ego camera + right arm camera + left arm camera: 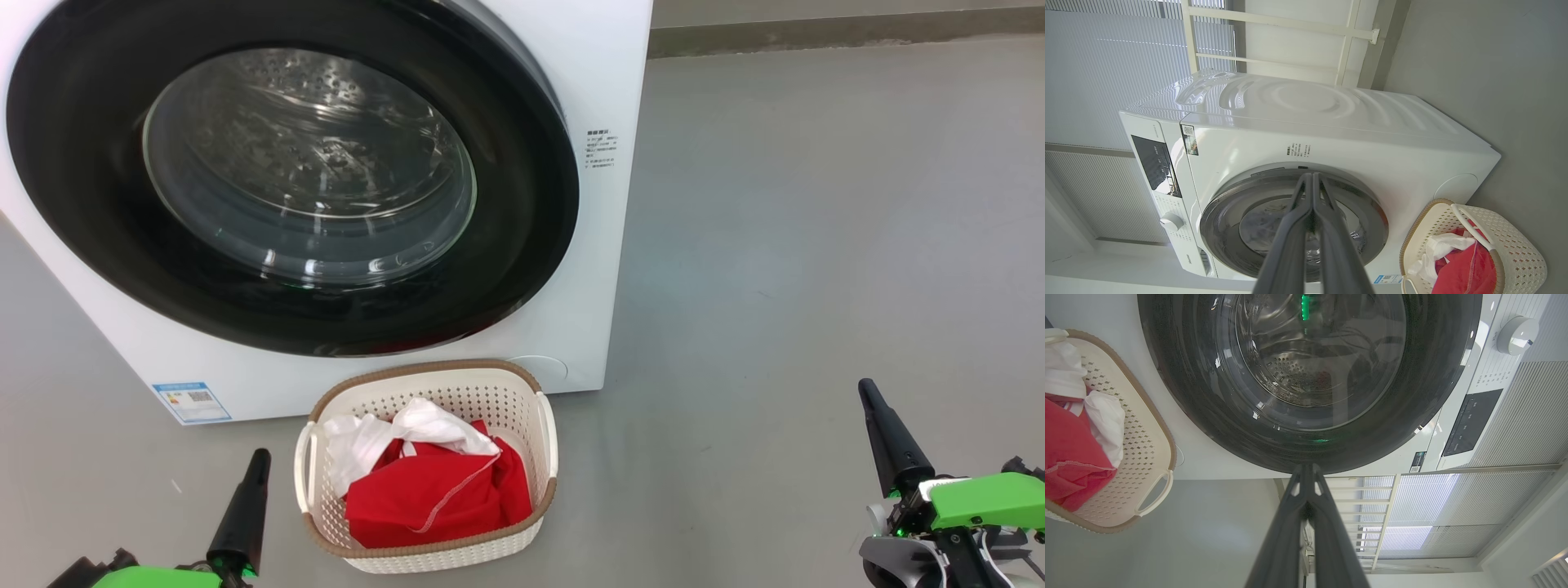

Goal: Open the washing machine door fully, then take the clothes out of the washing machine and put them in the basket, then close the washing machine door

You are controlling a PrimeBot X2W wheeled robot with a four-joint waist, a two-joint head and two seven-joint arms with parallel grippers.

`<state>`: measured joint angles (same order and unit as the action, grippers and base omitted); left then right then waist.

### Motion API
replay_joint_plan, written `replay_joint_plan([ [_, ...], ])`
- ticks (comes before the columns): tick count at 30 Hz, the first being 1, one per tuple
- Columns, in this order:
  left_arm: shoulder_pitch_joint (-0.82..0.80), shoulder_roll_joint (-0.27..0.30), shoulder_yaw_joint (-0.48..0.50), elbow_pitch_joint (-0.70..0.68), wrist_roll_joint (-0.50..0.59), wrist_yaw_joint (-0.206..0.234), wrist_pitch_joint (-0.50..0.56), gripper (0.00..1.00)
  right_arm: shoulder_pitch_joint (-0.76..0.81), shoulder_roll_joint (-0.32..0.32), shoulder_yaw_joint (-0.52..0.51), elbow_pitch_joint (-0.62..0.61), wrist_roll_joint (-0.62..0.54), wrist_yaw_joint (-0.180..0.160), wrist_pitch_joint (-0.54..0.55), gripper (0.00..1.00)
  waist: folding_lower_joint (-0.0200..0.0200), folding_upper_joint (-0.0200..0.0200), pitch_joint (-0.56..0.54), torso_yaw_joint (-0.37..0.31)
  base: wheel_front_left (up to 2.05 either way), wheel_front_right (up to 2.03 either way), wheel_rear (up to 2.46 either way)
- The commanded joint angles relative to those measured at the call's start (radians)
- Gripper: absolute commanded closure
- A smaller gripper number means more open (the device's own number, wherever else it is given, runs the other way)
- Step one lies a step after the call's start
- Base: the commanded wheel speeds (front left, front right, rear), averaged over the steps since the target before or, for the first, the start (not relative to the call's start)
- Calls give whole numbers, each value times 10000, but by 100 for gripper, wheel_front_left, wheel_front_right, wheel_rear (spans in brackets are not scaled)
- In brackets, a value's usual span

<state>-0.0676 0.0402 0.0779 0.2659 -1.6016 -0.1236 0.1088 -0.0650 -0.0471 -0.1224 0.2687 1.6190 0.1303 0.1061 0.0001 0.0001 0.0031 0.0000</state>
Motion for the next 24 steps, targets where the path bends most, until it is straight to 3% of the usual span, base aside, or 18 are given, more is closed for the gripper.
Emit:
replay_joint_plan([
  [1,-404,100,357,-208,-71,-71,43,100,-426,-65,124,-242,-74,4,41,100,-1,-1,0,0,0,0,0],
  [24,-404,100,357,-208,-72,-71,43,100,-427,-55,109,-241,-86,4,53,100,-1,-1,0,0,0,0,0],
])
